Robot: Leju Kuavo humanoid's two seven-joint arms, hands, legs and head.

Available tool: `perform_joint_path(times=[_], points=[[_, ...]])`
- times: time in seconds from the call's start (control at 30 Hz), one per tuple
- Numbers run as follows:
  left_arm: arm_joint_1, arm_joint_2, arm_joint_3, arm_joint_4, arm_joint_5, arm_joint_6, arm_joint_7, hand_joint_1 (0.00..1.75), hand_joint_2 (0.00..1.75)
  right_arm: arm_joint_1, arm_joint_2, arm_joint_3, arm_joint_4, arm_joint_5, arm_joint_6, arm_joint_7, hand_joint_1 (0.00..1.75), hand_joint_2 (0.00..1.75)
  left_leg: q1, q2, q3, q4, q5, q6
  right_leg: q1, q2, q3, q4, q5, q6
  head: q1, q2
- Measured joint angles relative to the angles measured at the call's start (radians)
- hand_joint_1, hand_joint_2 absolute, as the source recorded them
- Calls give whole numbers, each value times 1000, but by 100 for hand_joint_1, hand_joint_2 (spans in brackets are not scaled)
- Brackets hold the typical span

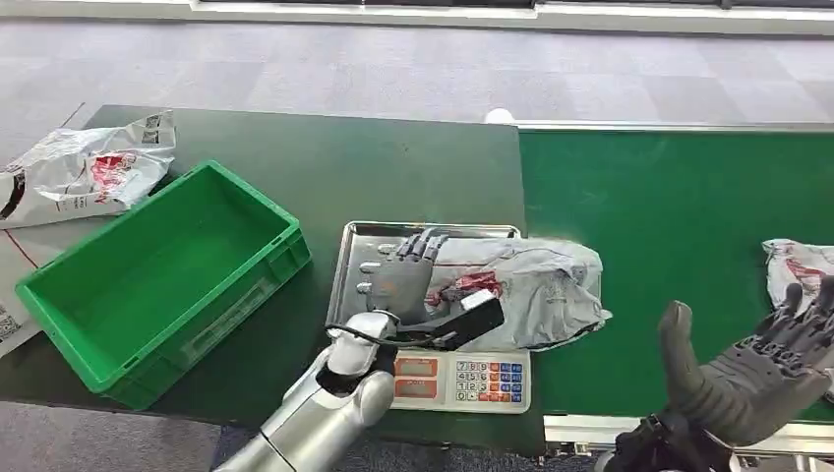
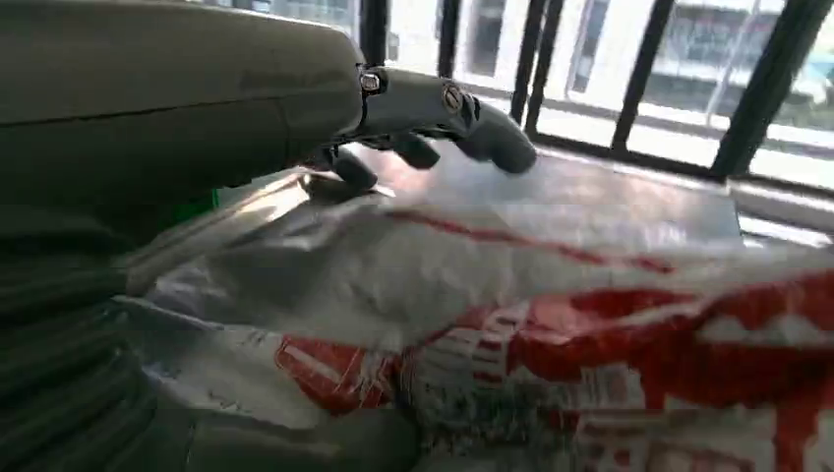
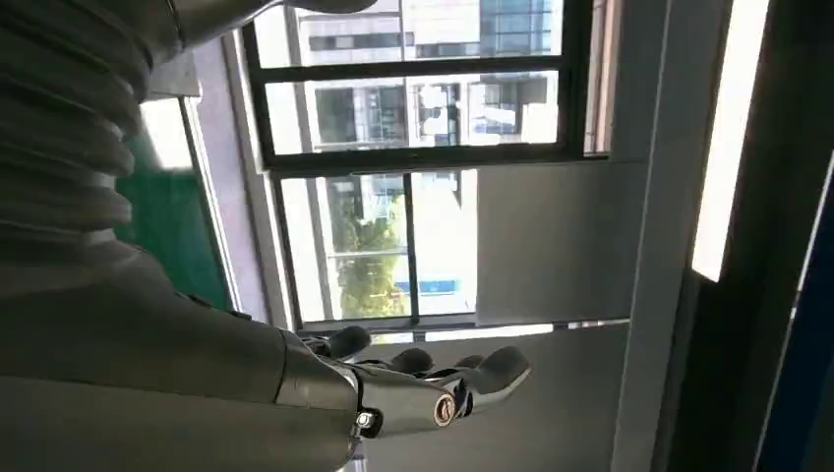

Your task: Moved the parcel from conveyor to table for the left to box.

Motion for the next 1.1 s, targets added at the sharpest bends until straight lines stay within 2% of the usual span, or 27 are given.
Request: perform_joint_path(times=[0.07,0.33,0.6,0.87,1.1], points=[[-27,-12,0,72,19,-40,-28,175,175,-6,13,-12,-12,7,0,0,0,175,0,0,0,0,0,0,0,0,0,0,0,0,0,0],[-105,-32,-31,225,27,-24,-18,175,175,11,65,-47,-74,52,0,0,0,175,0,0,2,0,0,1,0,0,2,0,0,0,0,0],[-152,-33,-68,266,299,-204,-82,175,175,37,109,-106,-124,80,0,0,0,175,0,-2,7,0,0,1,0,-3,9,0,-2,1,0,0],[-127,-27,-37,254,509,70,-211,175,175,73,126,-132,-170,77,0,0,0,175,-1,-2,4,0,0,1,-1,-2,6,0,-1,1,0,0],[-114,-19,-4,226,522,82,-221,175,175,87,126,-134,-180,74,0,0,0,175,-1,-2,2,0,0,1,-1,-2,3,0,-1,1,0,0]])
